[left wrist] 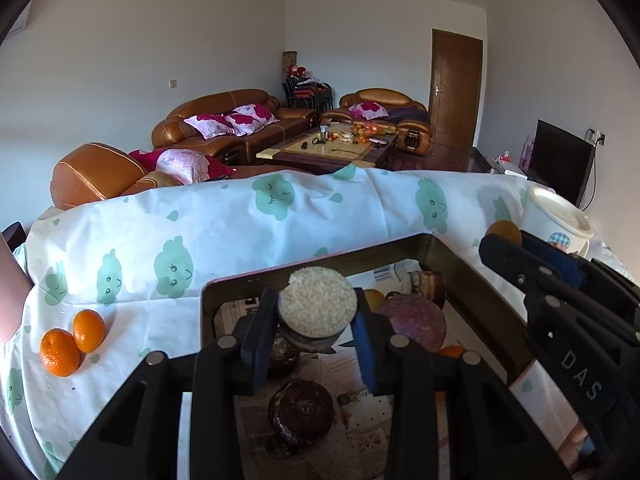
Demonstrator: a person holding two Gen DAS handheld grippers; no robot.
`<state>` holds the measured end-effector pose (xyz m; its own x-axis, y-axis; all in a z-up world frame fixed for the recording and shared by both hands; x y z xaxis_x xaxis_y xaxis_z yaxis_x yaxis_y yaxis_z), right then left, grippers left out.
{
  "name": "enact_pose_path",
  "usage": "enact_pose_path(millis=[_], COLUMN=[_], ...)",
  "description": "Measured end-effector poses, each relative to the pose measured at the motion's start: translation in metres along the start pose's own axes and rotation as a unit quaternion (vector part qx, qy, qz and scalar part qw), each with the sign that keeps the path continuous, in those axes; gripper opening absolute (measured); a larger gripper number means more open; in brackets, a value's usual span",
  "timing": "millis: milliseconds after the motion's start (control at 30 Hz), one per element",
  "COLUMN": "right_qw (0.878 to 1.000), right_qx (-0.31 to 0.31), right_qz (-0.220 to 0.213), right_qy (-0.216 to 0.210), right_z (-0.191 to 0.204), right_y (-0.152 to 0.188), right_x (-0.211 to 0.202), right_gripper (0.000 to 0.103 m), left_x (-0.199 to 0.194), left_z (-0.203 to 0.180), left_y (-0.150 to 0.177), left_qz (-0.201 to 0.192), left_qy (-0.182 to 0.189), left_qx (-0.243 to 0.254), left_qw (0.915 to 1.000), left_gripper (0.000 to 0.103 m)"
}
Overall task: Organize fruits
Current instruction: 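Release the kiwi into the tin with the right tool while the left drops the jar in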
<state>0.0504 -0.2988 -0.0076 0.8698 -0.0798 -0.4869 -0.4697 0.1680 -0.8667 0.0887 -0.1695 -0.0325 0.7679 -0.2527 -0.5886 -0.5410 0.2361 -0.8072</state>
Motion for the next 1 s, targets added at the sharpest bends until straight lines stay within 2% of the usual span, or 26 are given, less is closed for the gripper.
enact_pose_path(millis=[200,333,533,767,833,900,967,1000], right_qw=[1.0,0.999,0.997,0.994,0.99,0.985,0.983,0.983], right_qx=[0.008,0.014,0.009,0.023,0.038,0.056,0.069,0.071], right_qz=[0.019,0.041,0.065,0.073,0.079,0.084,0.079,0.071], right_qy=[-0.005,-0.023,-0.04,-0.083,-0.107,-0.136,-0.15,-0.151], right_z=[0.001,0.004,0.012,0.018,0.018,0.019,0.019,0.018], right_y=[0.003,0.008,0.016,0.019,0.019,0.019,0.017,0.015], right_x=[0.011,0.02,0.03,0.031,0.031,0.03,0.027,0.024], right_gripper=[0.03,0.03,0.03,0.031,0.033,0.042,0.051,0.054], left_x=[0.012,0.018,0.02,0.02,0.02,0.017,0.014,0.011], left_z=[0.005,0.009,0.011,0.015,0.016,0.016,0.015,0.014], left_y=[0.003,0.006,0.008,0.008,0.009,0.009,0.008,0.008], left_qz=[0.016,0.027,0.033,0.037,0.037,0.032,0.023,0.016], left_qy=[-0.019,-0.029,-0.029,-0.027,-0.028,-0.027,-0.027,-0.032], left_qx=[-0.004,-0.011,-0.015,-0.025,-0.028,-0.03,-0.027,-0.025], left_qw=[0.9997,0.9992,0.9989,0.9987,0.9985,0.9987,0.999,0.9991], left_gripper=[0.037,0.037,0.037,0.038,0.039,0.039,0.05,0.063])
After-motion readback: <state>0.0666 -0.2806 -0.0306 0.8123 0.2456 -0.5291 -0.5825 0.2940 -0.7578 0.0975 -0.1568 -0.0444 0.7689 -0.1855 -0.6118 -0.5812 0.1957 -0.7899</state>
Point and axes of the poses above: each gripper's, at about its wrist camera, not at the fingertips, and x roughly the way its jaws point, z to its left, y to its underside, the point moved 5 cm from there along x, roughly the way its jaws point, and after that the axes turned 3 degrees about x, right-handed, at the moved point
